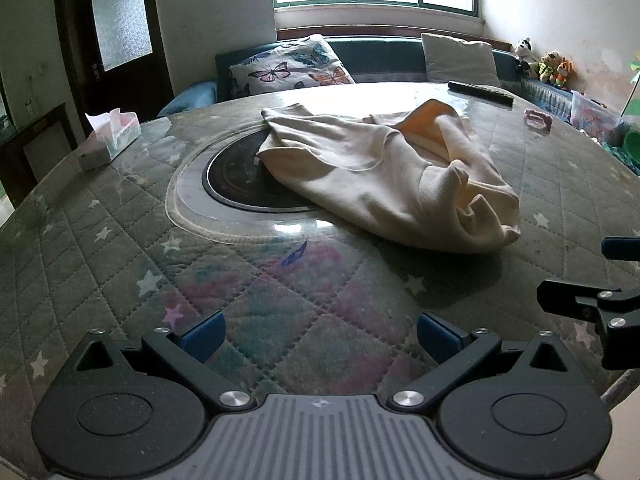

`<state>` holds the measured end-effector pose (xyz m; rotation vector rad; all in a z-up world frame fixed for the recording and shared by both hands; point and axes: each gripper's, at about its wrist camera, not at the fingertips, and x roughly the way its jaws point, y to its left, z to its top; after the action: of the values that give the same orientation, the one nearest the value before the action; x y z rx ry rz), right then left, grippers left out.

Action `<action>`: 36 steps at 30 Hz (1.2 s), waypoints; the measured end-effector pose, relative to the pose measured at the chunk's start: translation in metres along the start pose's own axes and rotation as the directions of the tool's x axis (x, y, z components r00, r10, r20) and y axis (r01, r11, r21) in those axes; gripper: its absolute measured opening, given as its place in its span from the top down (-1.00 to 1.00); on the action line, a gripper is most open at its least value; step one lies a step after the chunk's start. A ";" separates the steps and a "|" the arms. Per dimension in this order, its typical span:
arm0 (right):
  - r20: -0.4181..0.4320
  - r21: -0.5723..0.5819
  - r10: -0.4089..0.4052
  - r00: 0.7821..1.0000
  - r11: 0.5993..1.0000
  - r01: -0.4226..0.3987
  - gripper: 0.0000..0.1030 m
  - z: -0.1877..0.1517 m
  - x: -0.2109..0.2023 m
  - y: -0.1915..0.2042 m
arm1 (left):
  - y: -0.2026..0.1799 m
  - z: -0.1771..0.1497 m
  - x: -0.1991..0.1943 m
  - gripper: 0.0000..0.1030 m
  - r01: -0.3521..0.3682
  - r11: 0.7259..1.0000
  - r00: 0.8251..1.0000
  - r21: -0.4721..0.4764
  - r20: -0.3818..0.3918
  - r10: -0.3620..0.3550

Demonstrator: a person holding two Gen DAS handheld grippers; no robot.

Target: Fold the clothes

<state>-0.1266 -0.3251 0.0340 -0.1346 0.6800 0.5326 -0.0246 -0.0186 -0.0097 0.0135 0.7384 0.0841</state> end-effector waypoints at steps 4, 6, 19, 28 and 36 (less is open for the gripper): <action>0.000 0.008 -0.008 1.000 1.000 0.008 -1.00 -0.002 -0.003 0.002 | 0.020 -0.014 -0.014 -1.00 -0.006 1.000 1.000 -0.009 0.002 0.006; -0.004 0.008 -0.010 1.000 1.000 0.010 -1.00 0.001 -0.001 0.002 | 0.030 -0.024 -0.024 -1.00 -0.010 1.000 1.000 -0.013 0.005 0.010; -0.020 -0.002 -0.012 1.000 1.000 0.012 -1.00 0.004 0.005 0.011 | 0.119 -0.104 -0.110 -1.00 -0.035 0.999 0.999 -0.042 0.012 0.036; -0.029 0.002 -0.018 0.999 1.000 0.018 -1.00 0.008 0.011 0.021 | 0.168 -0.223 -0.218 -1.00 -0.055 0.996 0.998 -0.063 0.025 0.057; -0.034 0.004 -0.032 0.999 0.999 0.033 -1.00 0.020 0.026 0.061 | 0.208 -0.398 -0.360 -1.00 -0.072 0.994 0.997 -0.081 0.036 0.075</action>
<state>-0.1293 -0.2554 0.0364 -0.1509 0.7106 0.4986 -0.5724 0.1529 -0.0533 -0.0338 0.6954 0.1836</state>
